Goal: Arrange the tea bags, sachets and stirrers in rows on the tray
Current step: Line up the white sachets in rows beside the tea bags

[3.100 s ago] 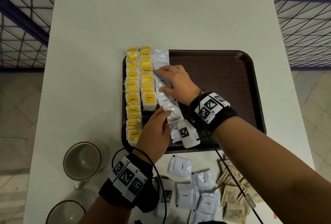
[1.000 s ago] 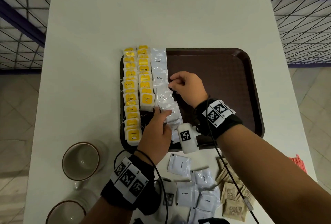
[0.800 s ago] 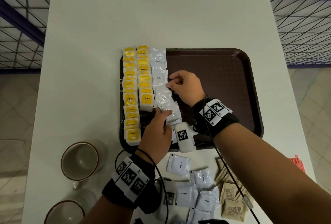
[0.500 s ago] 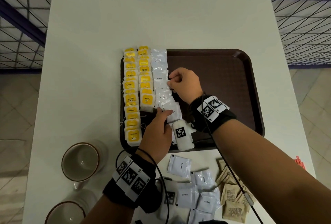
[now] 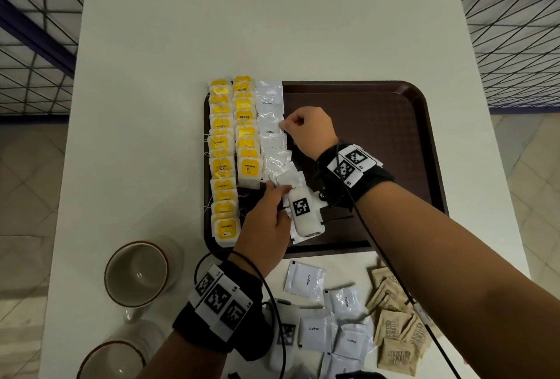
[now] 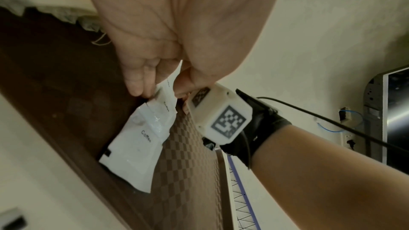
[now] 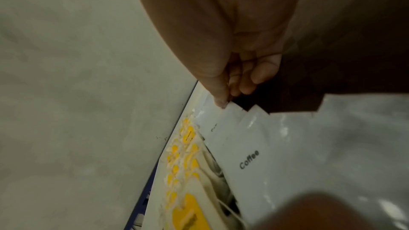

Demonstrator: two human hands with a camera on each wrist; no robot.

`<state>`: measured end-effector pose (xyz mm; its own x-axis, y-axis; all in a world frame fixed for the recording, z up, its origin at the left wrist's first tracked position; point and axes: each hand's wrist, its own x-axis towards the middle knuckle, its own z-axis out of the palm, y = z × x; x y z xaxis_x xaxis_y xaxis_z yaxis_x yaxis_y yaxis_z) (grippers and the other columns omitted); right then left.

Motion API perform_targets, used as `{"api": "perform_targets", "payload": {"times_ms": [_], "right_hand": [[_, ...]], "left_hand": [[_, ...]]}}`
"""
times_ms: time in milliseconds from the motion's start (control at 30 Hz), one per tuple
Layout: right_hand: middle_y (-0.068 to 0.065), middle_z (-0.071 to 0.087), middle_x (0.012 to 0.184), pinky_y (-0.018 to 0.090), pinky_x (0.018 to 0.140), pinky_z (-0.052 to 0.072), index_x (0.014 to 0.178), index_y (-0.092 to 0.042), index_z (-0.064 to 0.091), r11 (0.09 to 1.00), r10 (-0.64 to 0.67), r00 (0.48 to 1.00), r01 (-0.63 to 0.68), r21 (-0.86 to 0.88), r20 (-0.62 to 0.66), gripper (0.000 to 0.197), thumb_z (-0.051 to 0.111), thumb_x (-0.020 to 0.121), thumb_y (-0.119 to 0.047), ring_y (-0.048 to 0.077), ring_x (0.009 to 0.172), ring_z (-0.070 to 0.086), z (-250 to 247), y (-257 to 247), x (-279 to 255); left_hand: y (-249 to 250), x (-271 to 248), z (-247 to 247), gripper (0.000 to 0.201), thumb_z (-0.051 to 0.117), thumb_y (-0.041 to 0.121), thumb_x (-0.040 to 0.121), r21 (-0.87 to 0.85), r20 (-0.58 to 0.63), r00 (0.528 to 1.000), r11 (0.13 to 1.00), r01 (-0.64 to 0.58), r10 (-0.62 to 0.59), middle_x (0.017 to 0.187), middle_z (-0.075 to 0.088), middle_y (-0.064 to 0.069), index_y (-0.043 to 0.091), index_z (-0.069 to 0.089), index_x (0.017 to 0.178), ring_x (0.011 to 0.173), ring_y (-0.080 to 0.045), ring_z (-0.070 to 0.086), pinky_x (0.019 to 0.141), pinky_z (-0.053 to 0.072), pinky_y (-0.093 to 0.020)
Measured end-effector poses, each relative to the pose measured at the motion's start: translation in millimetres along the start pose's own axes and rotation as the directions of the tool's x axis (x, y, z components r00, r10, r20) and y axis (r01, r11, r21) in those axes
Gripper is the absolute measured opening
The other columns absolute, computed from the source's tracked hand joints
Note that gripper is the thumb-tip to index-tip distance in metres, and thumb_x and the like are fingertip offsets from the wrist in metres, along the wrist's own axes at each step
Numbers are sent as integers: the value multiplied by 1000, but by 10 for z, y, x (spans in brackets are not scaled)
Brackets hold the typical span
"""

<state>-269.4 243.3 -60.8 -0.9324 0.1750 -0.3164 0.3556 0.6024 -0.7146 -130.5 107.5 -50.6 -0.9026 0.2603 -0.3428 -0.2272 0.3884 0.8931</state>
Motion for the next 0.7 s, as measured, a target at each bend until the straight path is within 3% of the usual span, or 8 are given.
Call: {"api": "perform_targets", "payload": {"times_ms": [167, 300, 433, 467, 567, 633, 700], "right_hand": [[-6, 57, 65, 25, 64, 44, 76, -2, 65, 999, 9, 999, -7, -41, 39, 20, 64, 85, -20, 7, 56, 50, -13, -24, 58], [-7, 56, 64, 30, 67, 51, 79, -2, 65, 998, -10, 999, 14, -60, 51, 19, 64, 85, -20, 15, 64, 56, -46, -58, 41], [11, 68, 80, 40, 73, 57, 84, -4, 63, 1000, 2, 1000, -2, 15, 20, 14, 63, 85, -18, 26, 73, 66, -148, -14, -63], [13, 68, 80, 40, 73, 57, 85, -5, 63, 999, 8, 1000, -8, 32, 27, 10, 63, 85, -15, 27, 73, 67, -173, 19, -118], [10, 68, 78, 37, 77, 56, 87, -9, 64, 997, -7, 998, 2, 72, 66, 4, 64, 83, -10, 24, 75, 67, -222, 142, -313], [0, 67, 77, 26, 79, 54, 91, -13, 66, 997, -30, 996, 25, 67, 87, 9, 65, 82, -11, 12, 75, 64, -207, 197, -430], [-9, 66, 74, 14, 74, 49, 94, -13, 66, 996, -49, 997, 44, 75, 60, 13, 63, 83, -10, -2, 68, 59, -147, 219, -500]], "left_hand": [[10, 2, -7, 47, 41, -1, 93, -42, 8, 1000, 999, 18, -17, 142, 46, -5, 15, 43, 137, 137, -14, 35, 114, 30, -39], [51, -15, -38, 45, 39, -4, 92, 22, -17, 1000, 1000, 3, -3, 142, 45, -3, 11, 47, 134, 137, -12, 35, 113, 24, -21], [71, -32, -74, 42, 41, -5, 92, 113, -54, 998, 993, -14, 20, 144, 41, -7, 7, 50, 131, 138, -13, 30, 107, 17, -7], [80, -36, -79, 42, 41, -5, 92, 109, -54, 999, 994, -2, 8, 145, 39, -6, 8, 50, 131, 138, -13, 29, 108, 17, -7], [110, -47, -73, 43, 39, -3, 93, 27, -27, 998, 998, 53, -53, 145, 40, -2, 11, 49, 133, 135, -13, 36, 113, 27, -26], [113, -54, -66, 43, 39, -2, 94, -16, -14, 997, 997, 76, -77, 141, 46, -1, 14, 49, 132, 130, -11, 43, 111, 32, -26], [96, -56, -56, 43, 39, -2, 94, -12, -8, 996, 996, 86, -86, 140, 47, -1, 15, 49, 133, 130, -11, 43, 112, 32, -28]]}}
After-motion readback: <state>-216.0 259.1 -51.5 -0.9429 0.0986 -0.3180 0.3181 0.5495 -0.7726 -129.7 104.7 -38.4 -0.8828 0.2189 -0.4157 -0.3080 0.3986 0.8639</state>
